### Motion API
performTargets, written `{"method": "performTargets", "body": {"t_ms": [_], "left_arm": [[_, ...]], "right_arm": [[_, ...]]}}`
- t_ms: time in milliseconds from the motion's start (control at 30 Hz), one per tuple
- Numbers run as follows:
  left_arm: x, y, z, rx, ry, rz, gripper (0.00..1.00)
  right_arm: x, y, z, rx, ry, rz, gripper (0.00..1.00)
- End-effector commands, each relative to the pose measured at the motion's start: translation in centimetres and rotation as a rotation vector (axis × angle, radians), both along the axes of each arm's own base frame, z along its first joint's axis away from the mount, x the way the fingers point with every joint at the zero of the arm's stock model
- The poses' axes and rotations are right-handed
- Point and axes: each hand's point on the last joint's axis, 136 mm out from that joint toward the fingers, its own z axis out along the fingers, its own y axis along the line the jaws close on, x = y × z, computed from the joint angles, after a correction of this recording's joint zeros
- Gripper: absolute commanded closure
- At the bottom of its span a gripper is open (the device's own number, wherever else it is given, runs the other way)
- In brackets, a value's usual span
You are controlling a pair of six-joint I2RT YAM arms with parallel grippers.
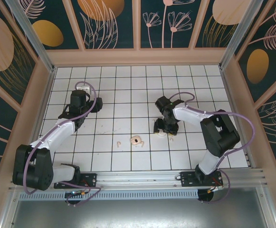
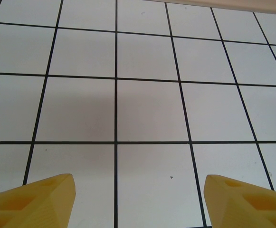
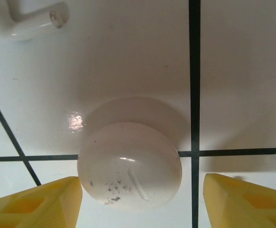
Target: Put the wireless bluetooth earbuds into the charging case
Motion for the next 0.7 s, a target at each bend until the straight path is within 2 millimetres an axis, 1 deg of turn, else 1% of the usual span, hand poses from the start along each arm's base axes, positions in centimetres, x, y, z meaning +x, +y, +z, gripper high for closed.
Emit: {"method": "performTargets", "body": {"t_ms": [0,200,267,333,500,600,667], "left_arm": [[0.0,-0.2,-0.1,0.009,0.007,-0.01,0.29],[0.0,-0.3,-0.3,0.01,0.015,-0.013,0.29],[-0.1,-0.3,-0.4,0.009,0.018,-0.014,0.29],[0.0,-0.3,-0.4,0.009,0.02,-0.017,0.29],[0.0,-0.6,-0.3,0.003,0.029,-0.027,0.31],[0.1,-0.9,0.0,-0.007,0.036,-0.043,0.33],[0.1,-1.4,0.2,-0.021,0.047,-0.067,0.34]], "right_arm": [[1.1,0.6,0.2,0.0,-0.024,-0.007,0.34],[1.3,0.6,-0.4,-0.002,-0.027,-0.009,0.36],[1.2,0.5,-0.6,-0.008,-0.021,-0.007,0.38],[1.2,0.6,-0.7,-0.001,-0.022,-0.007,0.41],[1.0,0.9,-0.8,0.02,-0.02,-0.002,0.44],[1.3,0.7,-0.4,0.015,-0.048,0.0,0.45],[2.0,0.8,0.4,0.024,-0.1,0.011,0.46]]}}
